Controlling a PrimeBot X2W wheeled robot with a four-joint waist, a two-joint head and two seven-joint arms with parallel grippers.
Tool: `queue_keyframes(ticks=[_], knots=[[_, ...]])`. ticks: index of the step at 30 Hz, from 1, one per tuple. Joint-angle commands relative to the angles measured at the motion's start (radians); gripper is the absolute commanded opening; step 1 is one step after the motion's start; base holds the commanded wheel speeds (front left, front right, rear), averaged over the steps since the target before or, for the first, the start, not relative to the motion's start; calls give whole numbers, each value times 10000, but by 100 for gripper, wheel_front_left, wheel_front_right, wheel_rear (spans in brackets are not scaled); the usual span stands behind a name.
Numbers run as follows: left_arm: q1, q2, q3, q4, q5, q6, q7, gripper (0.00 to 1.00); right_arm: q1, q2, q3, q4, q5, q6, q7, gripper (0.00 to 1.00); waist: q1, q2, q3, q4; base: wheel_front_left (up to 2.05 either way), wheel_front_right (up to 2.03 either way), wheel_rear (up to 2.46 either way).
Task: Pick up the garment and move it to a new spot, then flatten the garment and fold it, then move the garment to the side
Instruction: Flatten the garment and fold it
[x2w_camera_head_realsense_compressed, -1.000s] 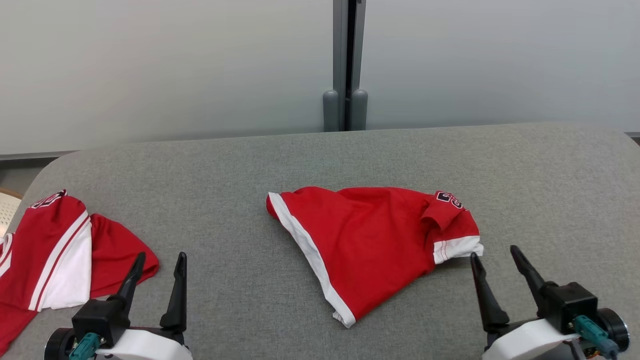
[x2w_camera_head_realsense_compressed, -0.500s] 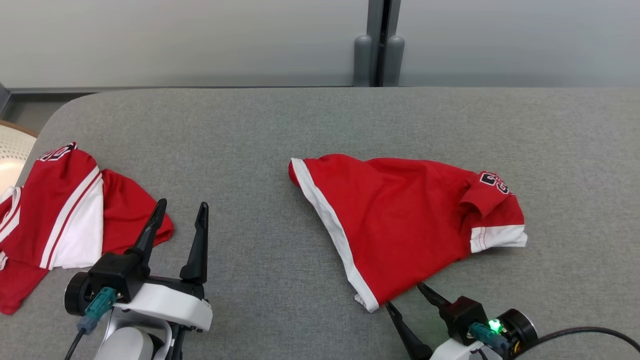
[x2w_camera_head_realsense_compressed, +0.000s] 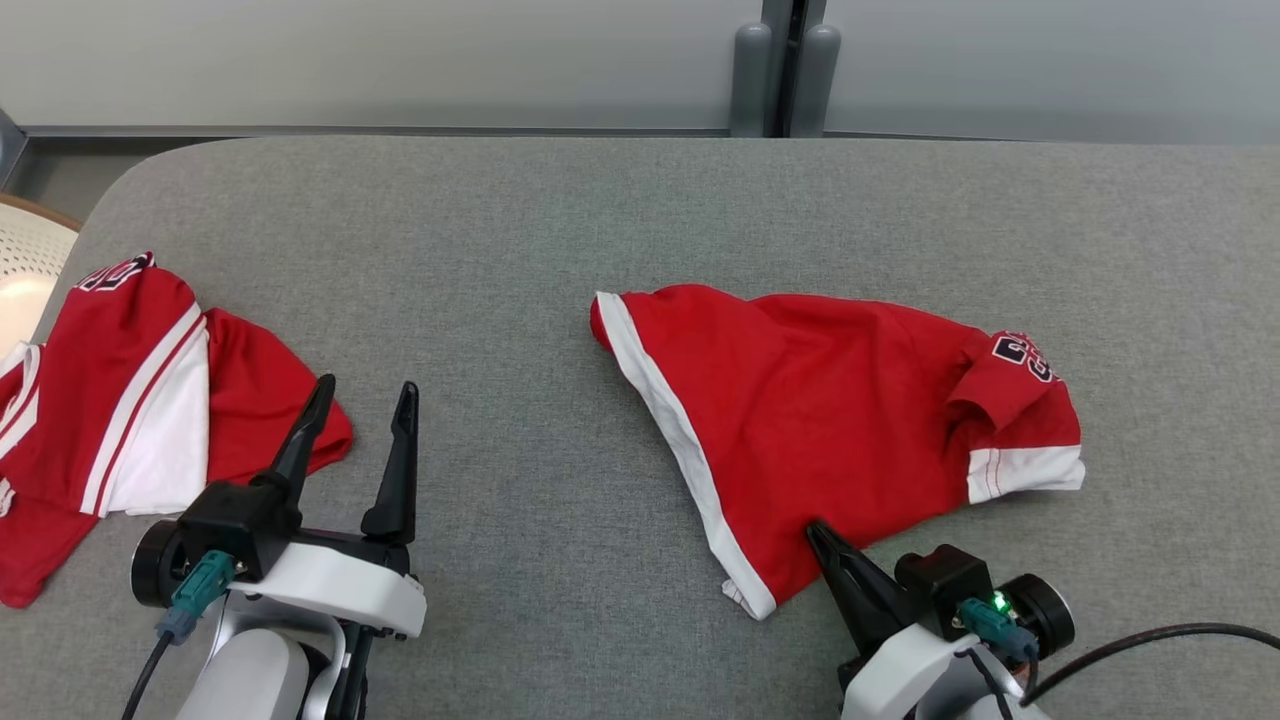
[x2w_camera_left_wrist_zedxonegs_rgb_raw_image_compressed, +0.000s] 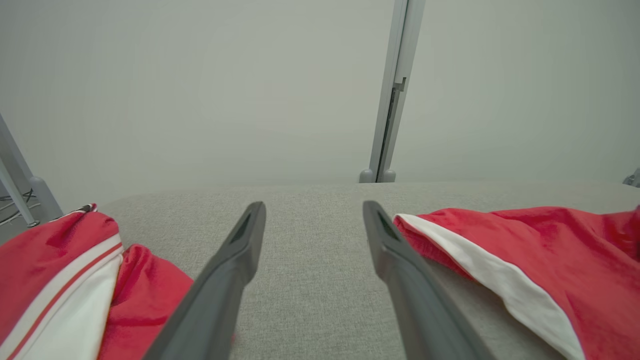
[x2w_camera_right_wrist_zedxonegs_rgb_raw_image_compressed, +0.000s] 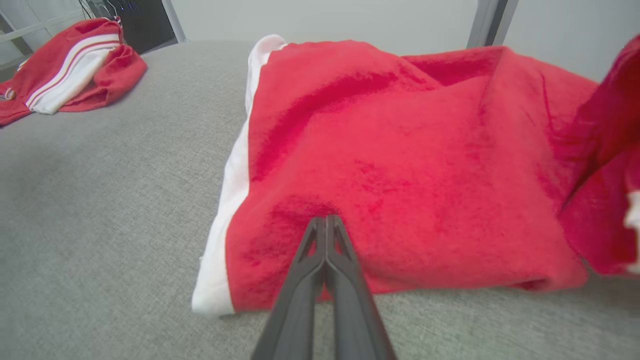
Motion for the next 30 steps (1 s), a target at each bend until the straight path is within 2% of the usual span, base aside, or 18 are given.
queue_keyframes(ticks=[1,17,18,19,30], knots=[[-119,-6,46,33,55,-55,-38,100,-2,-31,-29,-76,88,-7,-96,0,0,0,-30,-47,0,0,0],[388,47,275,117,199,4,-59,100,793,6,-855,-2429,57,-7,-192,0,0,0,-864,-543,0,0,0],[442,58,286,105,201,20,-60,100,823,16,-948,-2560,37,-7,-217,18,0,0,-910,-561,0,0,0],[572,78,293,88,171,44,-59,100,798,41,-1184,-2859,56,-7,-347,98,0,0,-1016,-594,0,0,0],[1493,240,352,-234,36,273,13,100,1420,-156,-3304,-3710,-124,-5,-145,100,0,0,-1852,-826,0,0,0]])
